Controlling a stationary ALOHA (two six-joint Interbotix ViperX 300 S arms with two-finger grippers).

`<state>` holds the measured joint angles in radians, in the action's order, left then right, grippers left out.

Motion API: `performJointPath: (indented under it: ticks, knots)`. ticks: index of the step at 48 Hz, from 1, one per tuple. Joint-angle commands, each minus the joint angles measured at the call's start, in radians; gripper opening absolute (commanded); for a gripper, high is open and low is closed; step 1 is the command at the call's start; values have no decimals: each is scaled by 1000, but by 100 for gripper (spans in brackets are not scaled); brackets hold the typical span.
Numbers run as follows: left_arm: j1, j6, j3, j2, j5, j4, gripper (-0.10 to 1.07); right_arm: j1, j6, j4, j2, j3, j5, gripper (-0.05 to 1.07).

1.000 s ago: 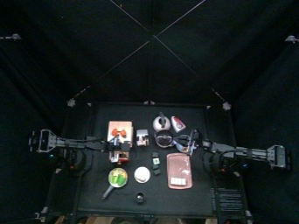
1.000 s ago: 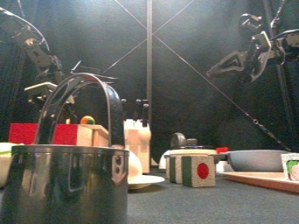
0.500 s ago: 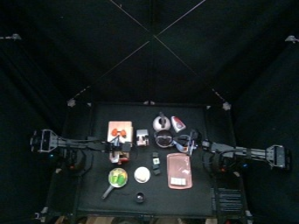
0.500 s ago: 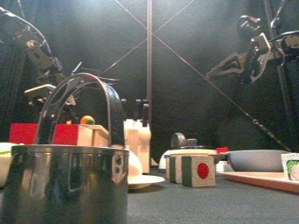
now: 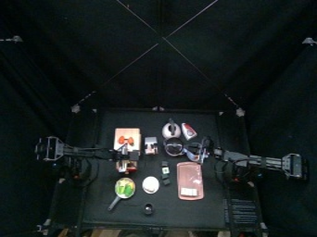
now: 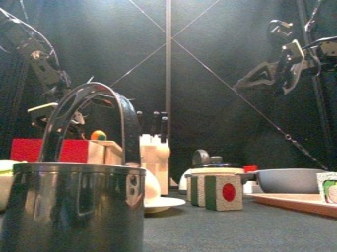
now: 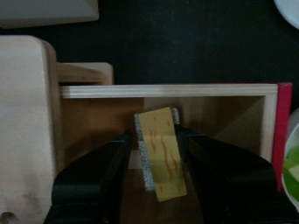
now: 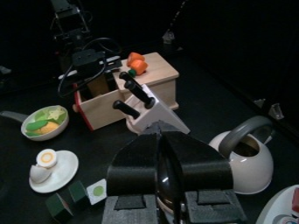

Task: Grab egg sushi

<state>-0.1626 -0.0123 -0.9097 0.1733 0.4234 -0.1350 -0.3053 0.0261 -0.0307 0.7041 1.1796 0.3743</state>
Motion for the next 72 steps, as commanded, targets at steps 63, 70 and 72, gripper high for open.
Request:
performJointPath:
  ticks: [63, 70, 72]
  knots:
    - [106, 17, 9, 242, 64, -51, 64, -3, 0, 29, 21, -54, 9, 1]
    - [123, 17, 11, 245, 60, -26, 64, -3, 0, 29, 21, -66, 9, 1]
    - [123, 17, 9, 245, 58, -25, 64, -3, 0, 29, 21, -67, 9, 1]
